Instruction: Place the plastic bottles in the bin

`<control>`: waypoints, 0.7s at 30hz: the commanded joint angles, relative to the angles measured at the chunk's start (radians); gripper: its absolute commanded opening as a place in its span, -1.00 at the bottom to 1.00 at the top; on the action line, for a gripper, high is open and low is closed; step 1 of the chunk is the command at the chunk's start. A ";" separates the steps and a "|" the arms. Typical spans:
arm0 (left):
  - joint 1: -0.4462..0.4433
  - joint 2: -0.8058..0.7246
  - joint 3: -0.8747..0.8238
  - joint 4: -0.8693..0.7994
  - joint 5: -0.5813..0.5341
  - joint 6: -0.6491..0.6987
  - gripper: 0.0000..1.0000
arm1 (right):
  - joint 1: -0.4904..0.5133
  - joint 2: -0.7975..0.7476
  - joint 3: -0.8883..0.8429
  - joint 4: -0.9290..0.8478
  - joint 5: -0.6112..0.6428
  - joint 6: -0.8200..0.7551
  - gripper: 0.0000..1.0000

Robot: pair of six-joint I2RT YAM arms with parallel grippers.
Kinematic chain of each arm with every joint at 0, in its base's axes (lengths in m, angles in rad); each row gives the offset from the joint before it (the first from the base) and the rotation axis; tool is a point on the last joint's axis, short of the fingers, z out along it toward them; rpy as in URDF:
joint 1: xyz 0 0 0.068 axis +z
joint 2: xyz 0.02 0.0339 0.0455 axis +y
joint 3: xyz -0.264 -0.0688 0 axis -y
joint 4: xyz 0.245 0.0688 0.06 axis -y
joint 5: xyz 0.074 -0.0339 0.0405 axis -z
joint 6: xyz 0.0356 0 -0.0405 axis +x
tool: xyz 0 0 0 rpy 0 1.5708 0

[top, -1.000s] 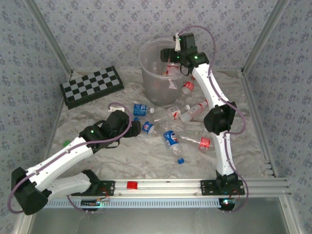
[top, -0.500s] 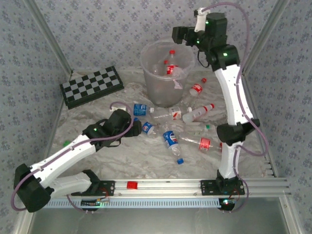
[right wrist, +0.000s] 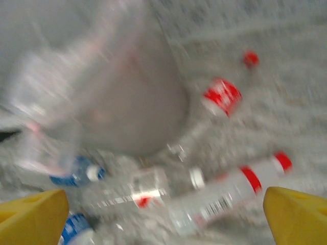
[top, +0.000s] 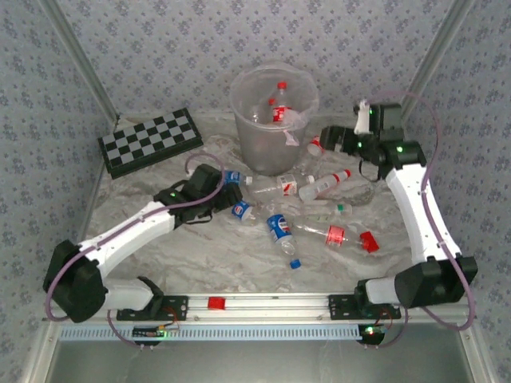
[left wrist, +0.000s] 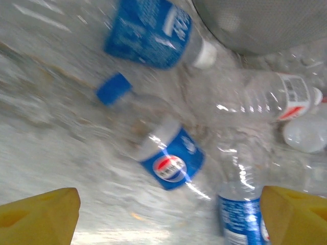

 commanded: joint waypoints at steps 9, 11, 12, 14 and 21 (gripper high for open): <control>-0.156 0.169 -0.031 0.147 -0.117 -0.383 0.91 | -0.164 -0.308 -0.372 0.127 -0.104 0.062 1.00; -0.156 0.212 -0.031 0.168 -0.108 -0.395 0.91 | -0.176 -0.337 -0.404 0.164 -0.134 0.089 1.00; -0.158 0.235 -0.026 0.180 -0.099 -0.401 0.91 | -0.177 -0.343 -0.412 0.172 -0.147 0.106 1.00; -0.162 0.281 -0.007 0.200 -0.075 -0.405 0.91 | -0.177 -0.341 -0.420 0.182 -0.167 0.122 1.00; -0.177 0.365 0.017 0.201 -0.079 -0.451 0.86 | -0.175 -0.326 -0.423 0.182 -0.191 0.117 1.00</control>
